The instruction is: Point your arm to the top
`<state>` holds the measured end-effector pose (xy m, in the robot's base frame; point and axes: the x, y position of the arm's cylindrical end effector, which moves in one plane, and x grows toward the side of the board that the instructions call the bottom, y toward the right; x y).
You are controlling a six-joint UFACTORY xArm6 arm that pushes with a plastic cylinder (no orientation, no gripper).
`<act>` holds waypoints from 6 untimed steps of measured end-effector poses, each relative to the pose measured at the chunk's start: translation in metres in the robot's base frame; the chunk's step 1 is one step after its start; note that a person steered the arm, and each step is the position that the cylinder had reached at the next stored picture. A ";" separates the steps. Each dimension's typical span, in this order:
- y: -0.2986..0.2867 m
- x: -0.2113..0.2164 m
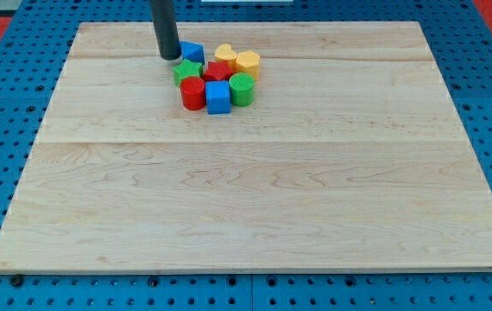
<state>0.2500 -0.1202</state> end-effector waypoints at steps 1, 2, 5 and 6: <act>0.007 0.006; 0.031 0.052; 0.018 -0.057; 0.022 -0.058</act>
